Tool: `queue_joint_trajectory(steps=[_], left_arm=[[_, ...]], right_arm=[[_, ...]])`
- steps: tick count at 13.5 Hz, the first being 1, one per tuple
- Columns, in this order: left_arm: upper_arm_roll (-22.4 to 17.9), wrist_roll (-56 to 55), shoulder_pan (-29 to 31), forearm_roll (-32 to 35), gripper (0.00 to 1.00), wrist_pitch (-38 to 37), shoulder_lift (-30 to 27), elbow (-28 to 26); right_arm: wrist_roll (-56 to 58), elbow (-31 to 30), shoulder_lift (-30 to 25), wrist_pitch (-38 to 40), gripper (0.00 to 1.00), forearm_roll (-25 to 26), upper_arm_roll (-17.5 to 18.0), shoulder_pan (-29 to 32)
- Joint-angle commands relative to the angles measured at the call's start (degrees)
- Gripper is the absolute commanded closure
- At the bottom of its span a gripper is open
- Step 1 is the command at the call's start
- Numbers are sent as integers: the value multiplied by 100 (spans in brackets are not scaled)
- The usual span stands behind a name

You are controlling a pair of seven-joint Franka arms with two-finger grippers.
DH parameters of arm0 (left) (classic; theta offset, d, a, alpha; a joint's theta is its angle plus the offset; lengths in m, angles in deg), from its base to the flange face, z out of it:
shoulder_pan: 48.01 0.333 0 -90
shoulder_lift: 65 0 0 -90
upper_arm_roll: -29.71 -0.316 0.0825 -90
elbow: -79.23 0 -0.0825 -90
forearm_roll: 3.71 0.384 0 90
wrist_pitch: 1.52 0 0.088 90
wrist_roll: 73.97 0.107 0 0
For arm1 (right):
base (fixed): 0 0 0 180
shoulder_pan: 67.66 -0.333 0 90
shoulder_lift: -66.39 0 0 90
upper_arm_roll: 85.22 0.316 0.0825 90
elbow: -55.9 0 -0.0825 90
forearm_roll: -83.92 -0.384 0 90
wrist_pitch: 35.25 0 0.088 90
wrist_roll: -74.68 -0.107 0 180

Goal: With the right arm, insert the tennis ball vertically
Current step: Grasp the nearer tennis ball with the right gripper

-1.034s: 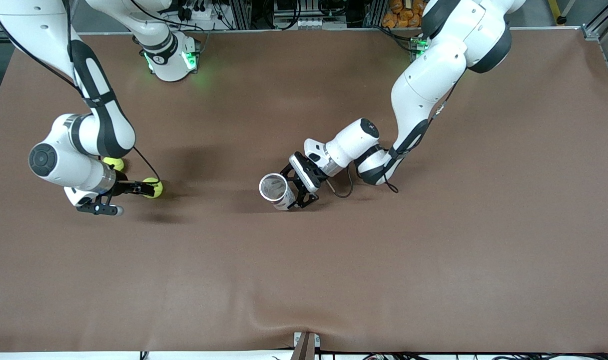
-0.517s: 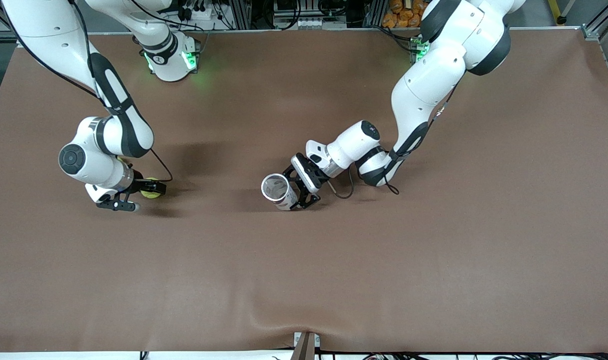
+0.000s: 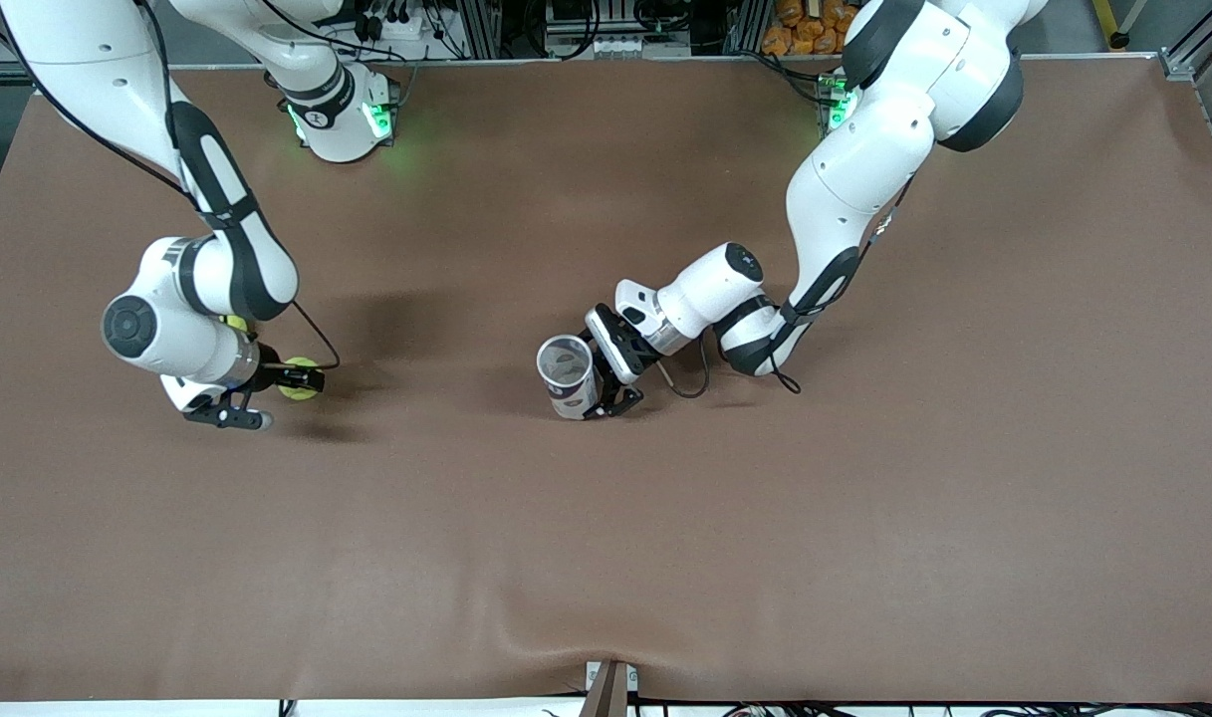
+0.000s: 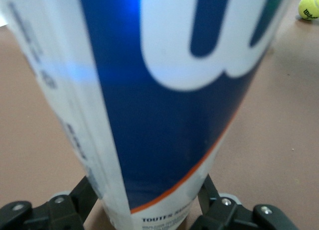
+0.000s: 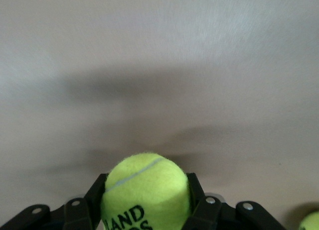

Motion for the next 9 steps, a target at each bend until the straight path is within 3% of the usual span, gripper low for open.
queue_joint_trajectory(steps=[1, 5, 9], left_arm=[[-2, 9, 36, 119, 1, 117, 11, -38], [-2, 9, 36, 127, 0, 117, 2, -65], [-2, 9, 44, 223, 0, 117, -60, -117]], right_arm=[[-675, 902, -62, 916, 84, -65, 13, -89], [-2298, 2274, -36, 2129, 84, -345, 22, -580], [-3854, 2899, -36, 2202, 84, -917, 22, -1125]])
